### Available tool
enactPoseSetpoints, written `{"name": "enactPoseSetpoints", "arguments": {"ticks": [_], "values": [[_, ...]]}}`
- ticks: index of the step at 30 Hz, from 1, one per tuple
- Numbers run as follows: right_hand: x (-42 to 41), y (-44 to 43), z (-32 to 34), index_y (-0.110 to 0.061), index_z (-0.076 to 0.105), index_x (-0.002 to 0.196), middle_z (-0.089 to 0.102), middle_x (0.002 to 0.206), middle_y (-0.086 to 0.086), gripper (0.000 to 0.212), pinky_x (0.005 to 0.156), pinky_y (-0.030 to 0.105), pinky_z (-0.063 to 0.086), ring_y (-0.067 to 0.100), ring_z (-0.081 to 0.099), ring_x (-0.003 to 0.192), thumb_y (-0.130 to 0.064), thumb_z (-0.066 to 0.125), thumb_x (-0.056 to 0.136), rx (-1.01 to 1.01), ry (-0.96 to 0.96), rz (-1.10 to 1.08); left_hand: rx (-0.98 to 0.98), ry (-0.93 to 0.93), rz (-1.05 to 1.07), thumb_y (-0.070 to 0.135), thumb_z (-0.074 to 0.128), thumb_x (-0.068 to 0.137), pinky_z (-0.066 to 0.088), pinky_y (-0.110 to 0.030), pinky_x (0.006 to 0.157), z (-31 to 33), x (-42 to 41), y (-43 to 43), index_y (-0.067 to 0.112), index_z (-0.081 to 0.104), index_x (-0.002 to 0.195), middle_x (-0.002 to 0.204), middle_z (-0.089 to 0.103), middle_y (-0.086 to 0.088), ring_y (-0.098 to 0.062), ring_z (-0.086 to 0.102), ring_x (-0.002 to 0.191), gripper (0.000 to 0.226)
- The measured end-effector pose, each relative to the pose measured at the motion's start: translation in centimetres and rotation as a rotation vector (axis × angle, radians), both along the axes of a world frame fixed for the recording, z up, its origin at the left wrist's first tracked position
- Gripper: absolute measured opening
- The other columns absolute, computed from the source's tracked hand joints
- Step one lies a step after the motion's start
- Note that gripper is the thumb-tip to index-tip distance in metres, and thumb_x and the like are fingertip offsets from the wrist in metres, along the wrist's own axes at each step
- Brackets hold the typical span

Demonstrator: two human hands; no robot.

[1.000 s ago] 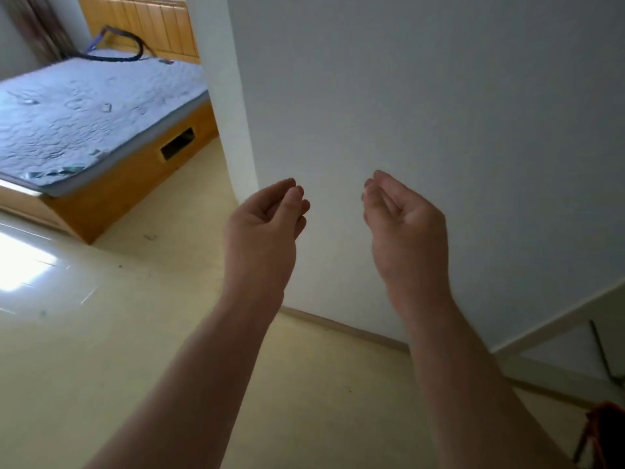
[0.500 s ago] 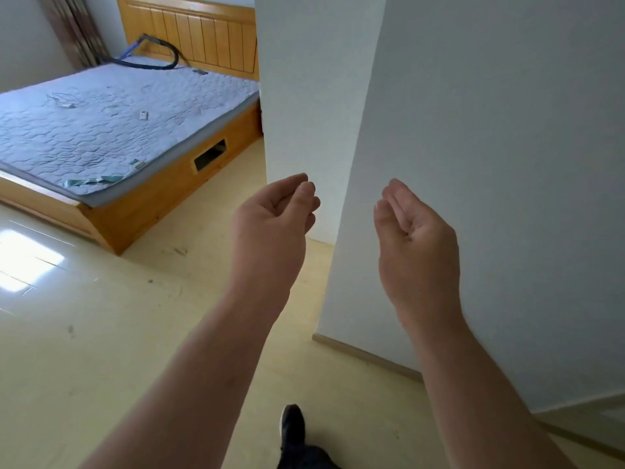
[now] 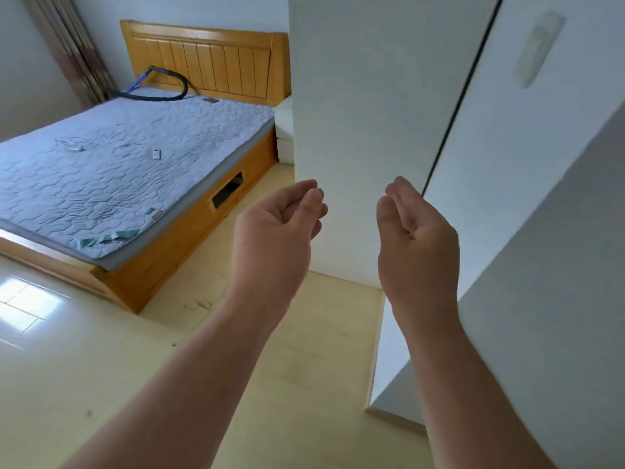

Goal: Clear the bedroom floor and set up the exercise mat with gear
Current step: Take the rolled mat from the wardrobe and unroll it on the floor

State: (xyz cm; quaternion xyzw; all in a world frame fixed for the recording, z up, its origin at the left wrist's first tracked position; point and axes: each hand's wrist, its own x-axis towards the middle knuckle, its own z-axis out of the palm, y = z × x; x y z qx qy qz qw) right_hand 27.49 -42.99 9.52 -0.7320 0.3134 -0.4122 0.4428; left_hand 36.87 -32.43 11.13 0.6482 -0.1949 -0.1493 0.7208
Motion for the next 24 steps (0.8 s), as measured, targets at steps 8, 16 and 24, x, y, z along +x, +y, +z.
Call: {"name": "enactPoseSetpoints", "arguments": {"ticks": [8, 16, 24], "values": [[17.0, -0.2, 1.4, -0.010, 0.056, 0.144, 0.060, 0.142, -0.008, 0.041, 0.092, -0.005, 0.036, -0.004, 0.051, 0.128, -0.028, 0.049, 0.107, -0.088, 0.025, -0.045, -0.079, 0.058, -0.095, 0.023, 0.065, 0.100, 0.058, -0.031, 0.092, 0.4, 18.0, -1.6, 0.023, 0.073, 0.113, 0.101, 0.079, 0.011, -0.009, 0.074, 0.101, 0.015], [33.8, 0.3, 1.4, -0.022, 0.063, 0.117, 0.068, 0.107, -0.018, 0.019, 0.079, -0.001, 0.042, -0.008, 0.061, 0.091, -0.029, 0.050, 0.107, -0.040, -0.003, -0.215, -0.118, 0.052, -0.262, 0.022, 0.066, 0.100, 0.058, -0.031, 0.092, 0.6, 36.5, -2.6, 0.025, 0.072, 0.109, 0.100, 0.079, 0.008, -0.010, 0.075, 0.100, 0.012], [48.8, -1.5, 1.9, -0.010, 0.057, 0.142, 0.064, 0.127, -0.026, 0.040, 0.088, -0.006, 0.037, -0.026, 0.051, 0.111, -0.026, 0.054, 0.106, -0.009, -0.068, -0.279, -0.137, 0.055, -0.345, 0.020, 0.063, 0.101, 0.059, -0.030, 0.091, 0.9, 52.4, -5.9, 0.025, 0.073, 0.106, 0.100, 0.079, 0.008, -0.009, 0.075, 0.100, 0.012]]}}
